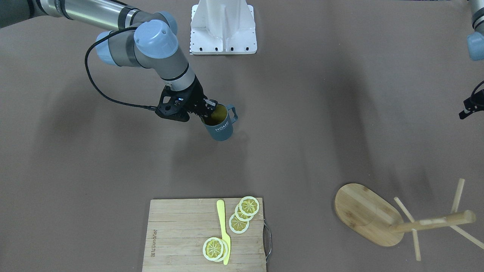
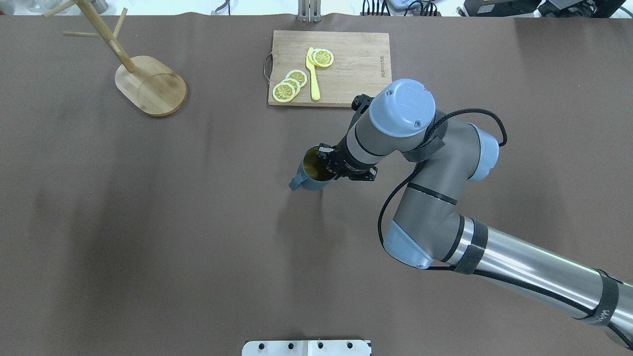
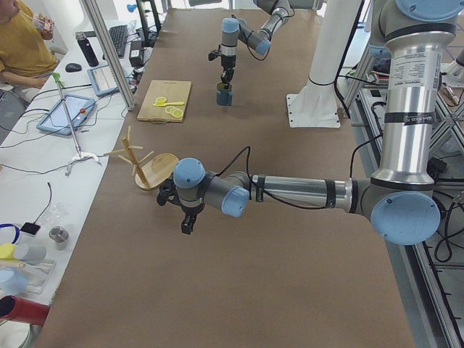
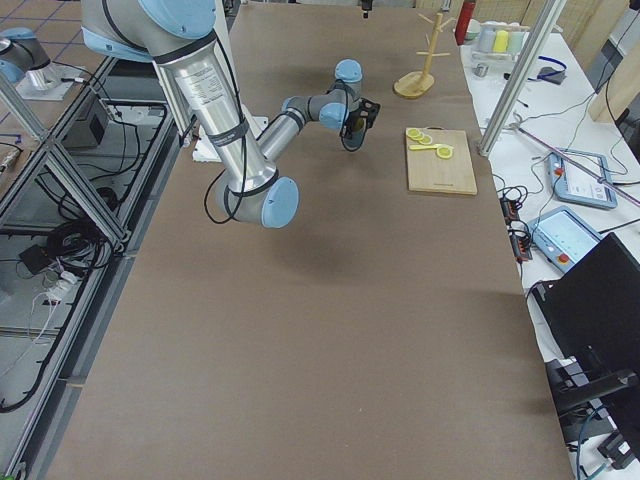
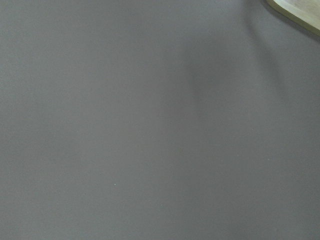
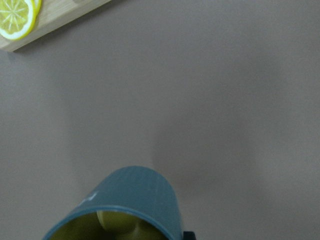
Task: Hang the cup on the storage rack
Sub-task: 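Grasp the teal mug rim with the right gripper and carry it toward the table center, then set the teal mug down with the right gripper while the left arm reaches in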
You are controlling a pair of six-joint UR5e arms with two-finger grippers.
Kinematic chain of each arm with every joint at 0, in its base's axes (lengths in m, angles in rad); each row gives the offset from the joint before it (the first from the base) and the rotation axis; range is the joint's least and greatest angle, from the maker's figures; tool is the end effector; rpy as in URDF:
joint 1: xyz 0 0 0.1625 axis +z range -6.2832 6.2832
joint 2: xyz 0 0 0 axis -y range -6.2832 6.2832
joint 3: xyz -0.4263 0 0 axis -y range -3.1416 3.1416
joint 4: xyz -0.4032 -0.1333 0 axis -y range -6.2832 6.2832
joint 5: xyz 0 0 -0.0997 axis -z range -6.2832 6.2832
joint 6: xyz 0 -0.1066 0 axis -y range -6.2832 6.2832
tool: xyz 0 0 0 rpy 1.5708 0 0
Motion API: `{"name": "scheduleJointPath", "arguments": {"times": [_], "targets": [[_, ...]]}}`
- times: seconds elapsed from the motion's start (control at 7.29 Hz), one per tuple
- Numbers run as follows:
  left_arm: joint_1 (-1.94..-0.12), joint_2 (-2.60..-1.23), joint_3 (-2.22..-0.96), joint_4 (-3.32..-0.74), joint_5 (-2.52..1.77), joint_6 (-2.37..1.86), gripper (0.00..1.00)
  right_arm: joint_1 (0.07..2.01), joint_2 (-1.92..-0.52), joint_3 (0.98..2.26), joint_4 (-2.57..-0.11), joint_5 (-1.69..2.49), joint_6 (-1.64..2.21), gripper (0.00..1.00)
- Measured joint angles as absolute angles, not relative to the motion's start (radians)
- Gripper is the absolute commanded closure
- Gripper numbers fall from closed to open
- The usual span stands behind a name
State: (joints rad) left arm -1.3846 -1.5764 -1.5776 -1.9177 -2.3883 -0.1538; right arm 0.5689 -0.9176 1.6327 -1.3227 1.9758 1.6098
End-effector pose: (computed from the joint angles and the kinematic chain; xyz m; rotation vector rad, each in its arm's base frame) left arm 0.0425 -0.5257 0.6170 0.1974 0.8546 0.1771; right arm -0.5413 -0.4545 0.2107 -0.1118 -1.0184 0.3593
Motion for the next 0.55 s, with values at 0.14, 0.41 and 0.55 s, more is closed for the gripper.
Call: {"name": "scheduleJointPath", "arguments": {"times": [0.14, 0.41, 0.55], "targets": [[-1.381, -1.577, -1.578, -1.925, -2.389, -0.155, 0.02, 0.555, -0.906, 1.631, -1.344, 1.972, 1.617, 1.00], [-1.373, -1.576, -1.576, -1.949, -2.389, -0.158, 0.02, 0.529, -0.898, 1.631, -1.361, 1.953, 1.620, 0.66], [-1.368, -1.576, -1.572, -1.954, -2.389, -0.157, 0.02, 0.520, -0.898, 1.630, -1.363, 1.943, 1.619, 0.46]]}}
